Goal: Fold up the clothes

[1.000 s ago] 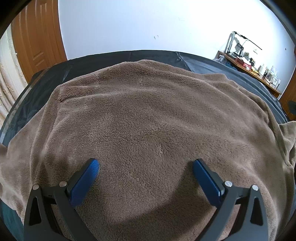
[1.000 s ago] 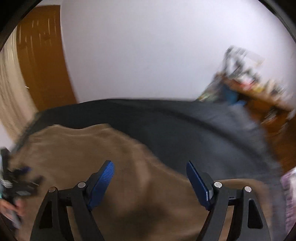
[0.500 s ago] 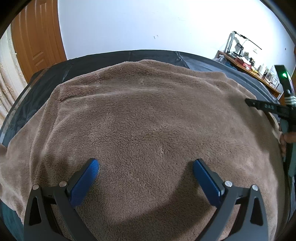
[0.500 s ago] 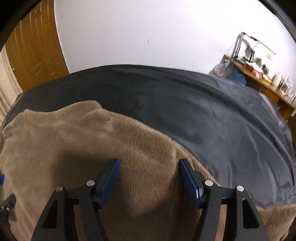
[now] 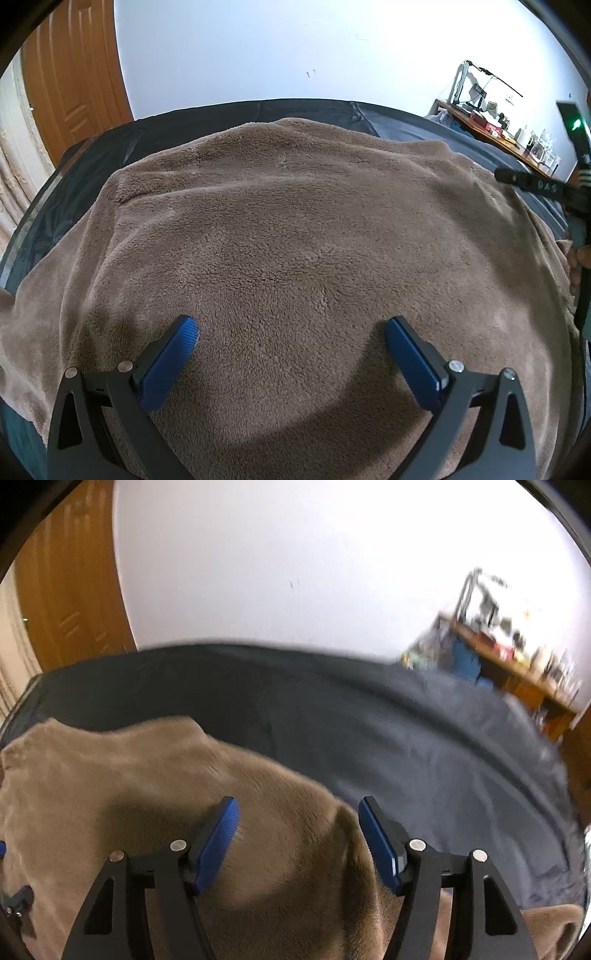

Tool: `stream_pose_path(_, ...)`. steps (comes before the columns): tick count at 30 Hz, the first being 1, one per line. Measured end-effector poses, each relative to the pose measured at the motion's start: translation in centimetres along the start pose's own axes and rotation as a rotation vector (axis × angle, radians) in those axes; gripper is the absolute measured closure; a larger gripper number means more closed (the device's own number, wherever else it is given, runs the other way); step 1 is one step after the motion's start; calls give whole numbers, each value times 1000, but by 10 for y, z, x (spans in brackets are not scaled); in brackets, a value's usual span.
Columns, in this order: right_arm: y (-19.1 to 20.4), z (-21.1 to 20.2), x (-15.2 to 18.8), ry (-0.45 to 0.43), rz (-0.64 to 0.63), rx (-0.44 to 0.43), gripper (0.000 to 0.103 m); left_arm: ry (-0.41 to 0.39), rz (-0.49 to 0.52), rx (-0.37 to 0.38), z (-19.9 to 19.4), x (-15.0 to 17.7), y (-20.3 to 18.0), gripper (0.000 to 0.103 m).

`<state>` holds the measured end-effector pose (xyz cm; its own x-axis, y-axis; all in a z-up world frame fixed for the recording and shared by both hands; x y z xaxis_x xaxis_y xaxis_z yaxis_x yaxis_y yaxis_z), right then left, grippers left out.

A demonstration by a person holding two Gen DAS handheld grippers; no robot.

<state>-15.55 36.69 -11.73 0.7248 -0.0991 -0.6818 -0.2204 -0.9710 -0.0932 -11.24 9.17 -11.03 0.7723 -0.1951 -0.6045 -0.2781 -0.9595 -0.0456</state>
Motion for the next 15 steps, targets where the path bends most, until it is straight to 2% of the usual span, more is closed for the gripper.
stream_pose_path(2, 16, -1, 1, 12, -21, -26, 35, 0, 0, -1, 0, 0, -1, 1)
stream_pose_path(6, 42, 20, 18, 110, -59, -62, 35, 1, 1, -3, 0, -1, -2, 1)
stream_pose_path(9, 46, 24, 23, 94, -17, -81, 31, 1, 3, -4, 0, -1, -2, 1)
stream_pose_path(15, 50, 17, 28, 116, -32, -94, 29, 0, 5, 6, 1, -1, 1, 1)
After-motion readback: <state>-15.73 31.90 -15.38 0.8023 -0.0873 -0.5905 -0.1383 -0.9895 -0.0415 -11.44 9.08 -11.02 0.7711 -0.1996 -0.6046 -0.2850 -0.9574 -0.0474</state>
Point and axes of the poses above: each gripper's, at about its wrist camera, not at the fingertips, and z roughly the way its jaws point, y to its left, x to its underside, the point moved 8 cm from there along z, roughly the way its jaws point, and after that the axes turned 2 degrees about -y, right-handed, at the moved point
